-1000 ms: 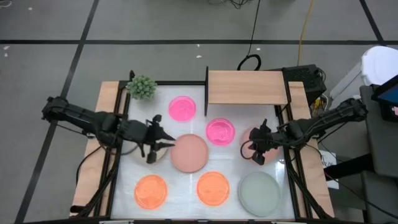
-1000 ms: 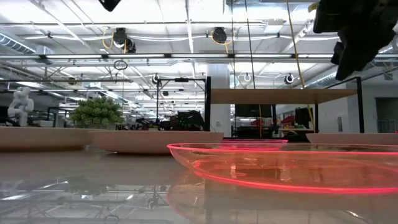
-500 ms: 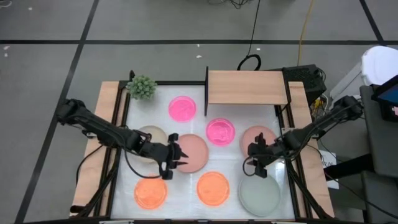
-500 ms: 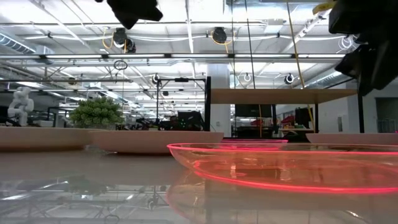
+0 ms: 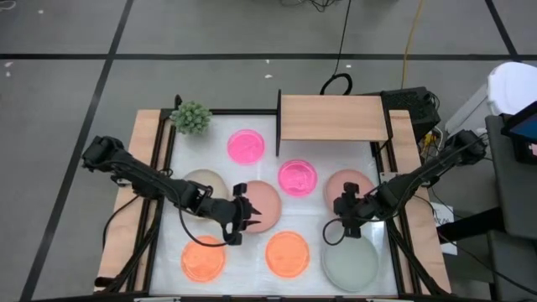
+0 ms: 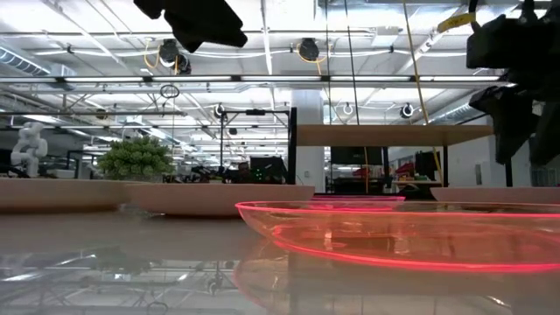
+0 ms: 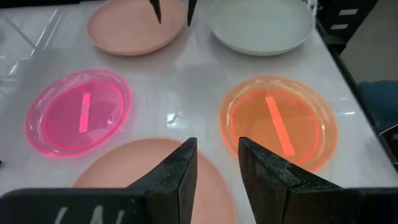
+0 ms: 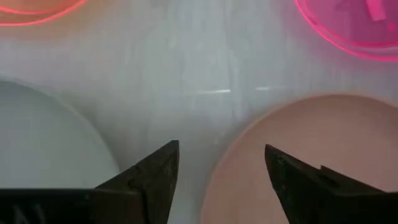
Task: Place and stack plates onto a shelf
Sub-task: Put the right light pink plate on the shelf
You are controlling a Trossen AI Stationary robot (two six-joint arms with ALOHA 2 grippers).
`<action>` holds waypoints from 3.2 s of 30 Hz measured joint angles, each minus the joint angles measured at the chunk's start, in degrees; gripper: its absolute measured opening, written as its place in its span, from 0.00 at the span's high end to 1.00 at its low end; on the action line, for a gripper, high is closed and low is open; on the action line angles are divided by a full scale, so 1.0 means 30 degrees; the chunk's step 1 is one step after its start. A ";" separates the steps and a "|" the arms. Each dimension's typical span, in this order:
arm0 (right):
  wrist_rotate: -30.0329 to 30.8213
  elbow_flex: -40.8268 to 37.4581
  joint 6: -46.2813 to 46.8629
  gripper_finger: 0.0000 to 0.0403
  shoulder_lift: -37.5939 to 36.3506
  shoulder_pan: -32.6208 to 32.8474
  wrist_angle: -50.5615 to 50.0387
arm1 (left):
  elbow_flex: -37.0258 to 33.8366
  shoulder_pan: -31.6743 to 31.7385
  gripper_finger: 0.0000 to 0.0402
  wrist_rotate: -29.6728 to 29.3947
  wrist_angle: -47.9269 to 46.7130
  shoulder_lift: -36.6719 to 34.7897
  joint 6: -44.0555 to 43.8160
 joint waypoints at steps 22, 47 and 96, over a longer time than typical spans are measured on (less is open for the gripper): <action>-0.0651 0.0015 0.1093 0.80 0.3617 -0.1751 0.0102 | 0.0000 -0.0058 0.69 -0.0074 0.0029 -0.0014 0.0102; -0.1495 0.1737 0.5462 0.98 0.3530 -0.0300 -0.1665 | 0.0000 -0.0036 0.69 -0.0082 0.0030 -0.0020 0.1472; 0.4469 1.2699 0.4857 1.00 0.3508 0.0617 -1.7947 | 0.0000 0.0415 0.69 -0.0082 0.0017 -0.0021 0.0955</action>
